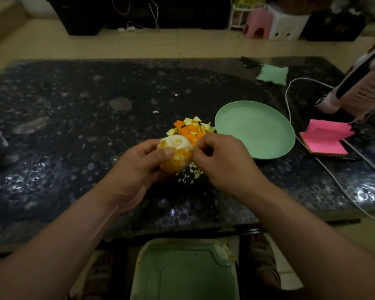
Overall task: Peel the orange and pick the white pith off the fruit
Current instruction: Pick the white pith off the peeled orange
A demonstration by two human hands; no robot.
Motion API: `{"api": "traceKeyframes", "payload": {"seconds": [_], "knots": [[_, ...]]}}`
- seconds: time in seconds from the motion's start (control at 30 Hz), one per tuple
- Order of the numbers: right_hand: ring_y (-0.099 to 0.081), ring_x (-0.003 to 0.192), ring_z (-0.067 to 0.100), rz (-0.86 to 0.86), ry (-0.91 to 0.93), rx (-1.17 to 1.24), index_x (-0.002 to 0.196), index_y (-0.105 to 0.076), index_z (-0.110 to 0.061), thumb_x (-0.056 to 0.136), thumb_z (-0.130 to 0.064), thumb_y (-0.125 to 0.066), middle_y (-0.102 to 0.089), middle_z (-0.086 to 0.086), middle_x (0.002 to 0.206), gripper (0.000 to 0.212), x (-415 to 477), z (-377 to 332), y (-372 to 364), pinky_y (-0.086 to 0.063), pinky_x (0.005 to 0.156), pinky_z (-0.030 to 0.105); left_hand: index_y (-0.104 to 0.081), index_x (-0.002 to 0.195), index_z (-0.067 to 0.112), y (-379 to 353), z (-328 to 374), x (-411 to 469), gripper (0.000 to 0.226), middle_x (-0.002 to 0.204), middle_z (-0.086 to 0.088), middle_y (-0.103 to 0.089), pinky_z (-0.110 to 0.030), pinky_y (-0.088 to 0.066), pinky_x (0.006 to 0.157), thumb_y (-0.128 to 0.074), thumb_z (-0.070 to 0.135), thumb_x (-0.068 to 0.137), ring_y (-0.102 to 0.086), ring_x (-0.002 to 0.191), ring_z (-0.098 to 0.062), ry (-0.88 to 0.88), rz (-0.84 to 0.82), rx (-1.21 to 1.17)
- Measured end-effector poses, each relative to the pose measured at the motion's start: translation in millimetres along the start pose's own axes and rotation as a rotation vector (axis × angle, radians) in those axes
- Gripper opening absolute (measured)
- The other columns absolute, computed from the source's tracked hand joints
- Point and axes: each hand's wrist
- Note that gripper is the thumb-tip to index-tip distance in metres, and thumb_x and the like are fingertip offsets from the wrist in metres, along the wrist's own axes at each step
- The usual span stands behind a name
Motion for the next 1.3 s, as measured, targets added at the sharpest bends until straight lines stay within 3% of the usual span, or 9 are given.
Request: {"api": "traceKeyframes", "payload": {"seconds": [0.2,0.33,0.57,0.73,0.8,0.97,1.1,1.2,1.3], "knots": [[-0.058,0.065,0.004,0.037,0.012,0.139,0.078,-0.069,-0.022,0.093,-0.020,-0.071,-0.065,-0.011,0.071,0.016,0.9,-1.6,2.0,-0.044,0.059,0.019,-0.071,0.128,0.005,3.2,2.2,-0.9,0.048,0.136,-0.023,-0.069,-0.038,-0.065,0.089,-0.071,0.029,0.086,-0.068,0.116,-0.030,0.070,-0.017,-0.112],[-0.051,0.057,0.000,-0.004,-0.034,0.325,0.080,-0.071,-0.015,0.095,-0.016,-0.071,-0.061,-0.014,0.063,0.015,1.3,-3.7,6.2,-0.042,0.054,0.015,-0.074,0.128,0.011,6.2,6.2,-3.2,0.046,0.138,-0.019,-0.069,-0.035,-0.063,0.085,-0.069,0.034,0.089,-0.071,0.117,-0.030,0.120,-0.086,-0.208],[-0.068,0.084,0.022,-0.063,-0.055,0.355,0.090,-0.074,-0.017,0.103,-0.027,-0.062,-0.073,0.003,0.088,0.021,3.8,-7.1,8.7,-0.055,0.076,0.040,-0.063,0.140,0.006,11.7,7.5,-1.0,0.058,0.140,-0.021,-0.067,-0.038,-0.063,0.092,-0.067,0.033,0.090,-0.064,0.131,-0.039,0.120,-0.081,-0.201],[-0.053,0.061,-0.003,-0.060,-0.044,0.256,0.083,-0.069,-0.024,0.102,-0.031,-0.068,-0.061,-0.022,0.067,0.020,3.9,-5.4,4.0,-0.040,0.058,0.010,-0.071,0.132,0.008,11.0,7.3,0.1,0.053,0.139,-0.019,-0.068,-0.038,-0.062,0.094,-0.076,0.031,0.084,-0.065,0.127,-0.034,0.049,-0.077,-0.118],[-0.054,0.062,-0.005,-0.052,-0.043,0.232,0.079,-0.066,-0.027,0.101,-0.025,-0.068,-0.062,-0.025,0.067,0.022,3.8,-4.7,1.7,-0.040,0.057,0.009,-0.068,0.136,0.008,10.1,7.2,-0.6,0.054,0.139,-0.018,-0.068,-0.037,-0.062,0.095,-0.074,0.028,0.086,-0.065,0.127,-0.034,0.018,-0.080,-0.083],[-0.055,0.061,0.000,0.021,-0.038,0.290,0.082,-0.070,-0.013,0.094,-0.015,-0.071,-0.065,-0.008,0.071,0.012,0.8,-10.4,-1.4,-0.044,0.056,0.013,-0.066,0.139,0.009,7.3,7.1,-2.8,0.053,0.140,-0.017,-0.068,-0.033,-0.062,0.092,-0.071,0.026,0.089,-0.067,0.121,-0.028,0.000,-0.096,-0.087],[-0.053,0.059,0.001,0.060,-0.027,0.329,0.080,-0.069,-0.011,0.091,-0.013,-0.072,-0.064,-0.007,0.068,0.011,1.2,-10.6,-2.6,-0.045,0.056,0.015,-0.075,0.128,0.011,6.9,9.3,-4.7,0.064,0.140,-0.017,-0.067,-0.034,-0.061,0.091,-0.092,0.037,0.072,-0.069,0.120,-0.026,0.021,-0.119,-0.153],[-0.053,0.059,0.000,0.065,-0.026,0.344,0.079,-0.069,-0.011,0.090,-0.012,-0.073,-0.062,-0.010,0.066,0.012,2.2,-7.7,-2.7,-0.043,0.056,0.014,-0.071,0.133,0.007,7.8,9.9,-5.1,0.079,0.144,-0.020,-0.064,-0.038,-0.059,0.100,-0.095,0.043,0.068,-0.063,0.133,-0.033,0.039,-0.139,-0.191],[-0.052,0.059,0.000,0.071,-0.020,0.346,0.078,-0.068,-0.013,0.090,-0.012,-0.073,-0.061,-0.013,0.064,0.013,2.9,-6.0,-2.6,-0.042,0.056,0.012,-0.065,0.140,0.005,9.6,10.9,-5.5,0.068,0.146,-0.022,-0.062,-0.043,-0.054,0.109,-0.085,0.038,0.084,-0.057,0.139,-0.038,0.049,-0.147,-0.226]]}}
Point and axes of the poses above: each hand's wrist, its own x-axis towards the middle knuckle, its own y-axis out of the back of the hand, z = x × y
